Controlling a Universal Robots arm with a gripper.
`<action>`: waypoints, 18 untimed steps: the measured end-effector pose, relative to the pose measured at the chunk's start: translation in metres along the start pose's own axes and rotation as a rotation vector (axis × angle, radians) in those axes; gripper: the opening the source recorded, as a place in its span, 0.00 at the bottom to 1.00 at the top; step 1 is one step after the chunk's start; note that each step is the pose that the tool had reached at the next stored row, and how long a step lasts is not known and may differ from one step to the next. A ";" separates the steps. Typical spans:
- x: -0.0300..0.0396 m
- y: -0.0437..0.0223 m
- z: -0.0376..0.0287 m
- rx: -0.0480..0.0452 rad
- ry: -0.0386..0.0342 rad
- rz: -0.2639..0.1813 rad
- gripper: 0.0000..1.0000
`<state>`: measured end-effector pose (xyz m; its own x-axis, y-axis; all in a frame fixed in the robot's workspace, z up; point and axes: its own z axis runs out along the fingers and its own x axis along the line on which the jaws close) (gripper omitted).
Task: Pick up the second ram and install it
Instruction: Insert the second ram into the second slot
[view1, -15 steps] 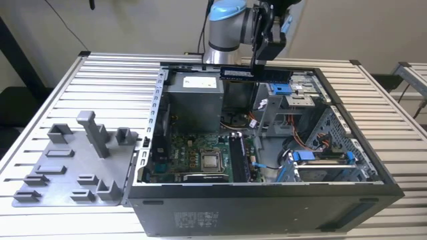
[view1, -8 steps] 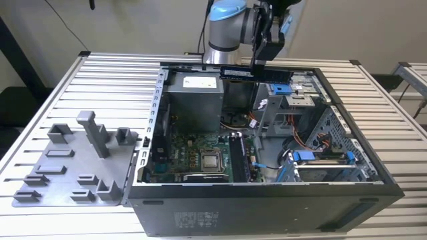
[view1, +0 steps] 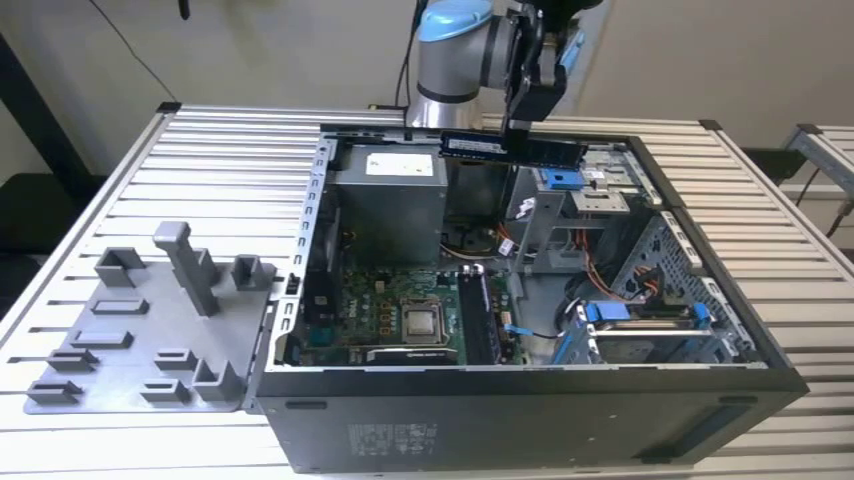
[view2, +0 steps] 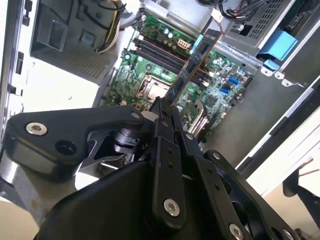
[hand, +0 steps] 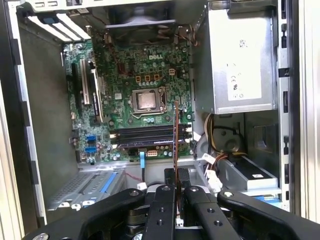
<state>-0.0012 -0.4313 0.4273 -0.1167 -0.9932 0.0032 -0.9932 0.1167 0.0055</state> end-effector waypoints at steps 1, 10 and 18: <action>0.0000 0.0000 0.0001 0.0000 -0.0001 0.004 0.14; 0.0000 0.0000 0.0003 -0.0001 -0.0003 0.037 0.14; 0.0000 0.0000 0.0006 -0.0002 -0.0004 0.065 0.14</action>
<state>-0.0011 -0.4313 0.4268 -0.1812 -0.9834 0.0032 -0.9834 0.1812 0.0055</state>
